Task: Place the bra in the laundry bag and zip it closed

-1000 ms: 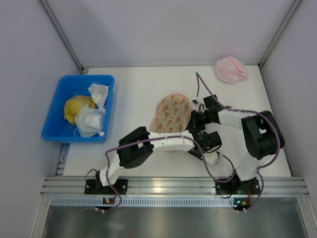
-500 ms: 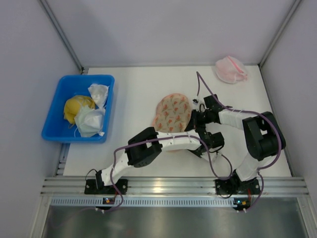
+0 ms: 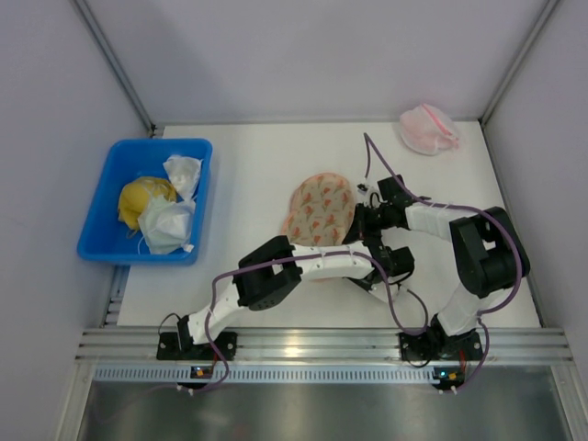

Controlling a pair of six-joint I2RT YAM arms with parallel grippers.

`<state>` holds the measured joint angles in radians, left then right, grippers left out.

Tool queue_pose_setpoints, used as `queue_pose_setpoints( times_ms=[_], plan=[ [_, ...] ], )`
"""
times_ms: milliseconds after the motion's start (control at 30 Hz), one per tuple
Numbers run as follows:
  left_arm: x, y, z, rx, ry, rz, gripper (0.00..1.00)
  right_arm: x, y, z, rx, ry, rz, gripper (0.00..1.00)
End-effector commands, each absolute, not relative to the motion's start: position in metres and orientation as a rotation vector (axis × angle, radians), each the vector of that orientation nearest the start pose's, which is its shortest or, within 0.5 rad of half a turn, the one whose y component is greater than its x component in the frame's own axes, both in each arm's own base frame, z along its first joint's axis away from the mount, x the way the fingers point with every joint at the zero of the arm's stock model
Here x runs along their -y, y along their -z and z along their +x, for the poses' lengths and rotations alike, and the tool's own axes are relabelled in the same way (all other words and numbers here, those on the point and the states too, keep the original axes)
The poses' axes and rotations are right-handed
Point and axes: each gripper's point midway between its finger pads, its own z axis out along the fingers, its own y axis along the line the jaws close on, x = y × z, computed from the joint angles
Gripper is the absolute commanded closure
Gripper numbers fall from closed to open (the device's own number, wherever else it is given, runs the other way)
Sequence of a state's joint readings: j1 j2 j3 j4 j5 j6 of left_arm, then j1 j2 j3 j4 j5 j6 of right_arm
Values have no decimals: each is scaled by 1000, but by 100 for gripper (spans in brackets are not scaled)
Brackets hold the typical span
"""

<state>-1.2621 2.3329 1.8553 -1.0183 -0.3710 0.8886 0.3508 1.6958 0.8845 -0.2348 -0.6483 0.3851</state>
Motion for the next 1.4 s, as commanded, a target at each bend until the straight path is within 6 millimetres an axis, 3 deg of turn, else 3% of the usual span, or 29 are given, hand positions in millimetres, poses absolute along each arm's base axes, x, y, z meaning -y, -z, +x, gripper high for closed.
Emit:
queue_pose_setpoints(
  times_ms=[0, 633, 767, 867, 933, 1033, 1067, 1100, 1167, 1233, 1367],
  plan=[
    [382, -25, 199, 1561, 425, -2809, 100, -228, -53, 283, -2630, -1065, -242, 100],
    [360, -32, 116, 1572, 156, -2767, 100, -214, -37, 304, -2644, -920, -333, 100],
    [357, -41, 108, 1597, 117, -2778, 100, -216, -40, 313, -2629, -915, -376, 100],
    [365, -44, 115, 1645, 138, -2820, 100, -221, -49, 309, -2634, -966, -418, 100],
    [370, -46, 121, 1672, 143, -2831, 100, -225, -62, 305, -2621, -1017, -443, 86],
    [382, -50, 129, 1730, 126, -2847, 100, -217, -73, 294, -2631, -1024, -461, 54],
    [384, -51, 132, 1743, 127, -2850, 100, -214, -74, 291, -2636, -1022, -466, 39],
    [390, -54, 134, 1761, 117, -2865, 100, -210, -77, 283, -2652, -1029, -463, 32],
    [393, -54, 139, 1790, 113, -2859, 100, -201, -73, 273, -2684, -1045, -436, 23],
    [398, -57, 145, 1823, 102, -2864, 100, -199, -70, 256, -2717, -1117, -417, 21],
    [409, -60, 154, 1867, 110, -2894, 100, -206, -72, 238, -2710, -1254, -387, 20]
  ],
)
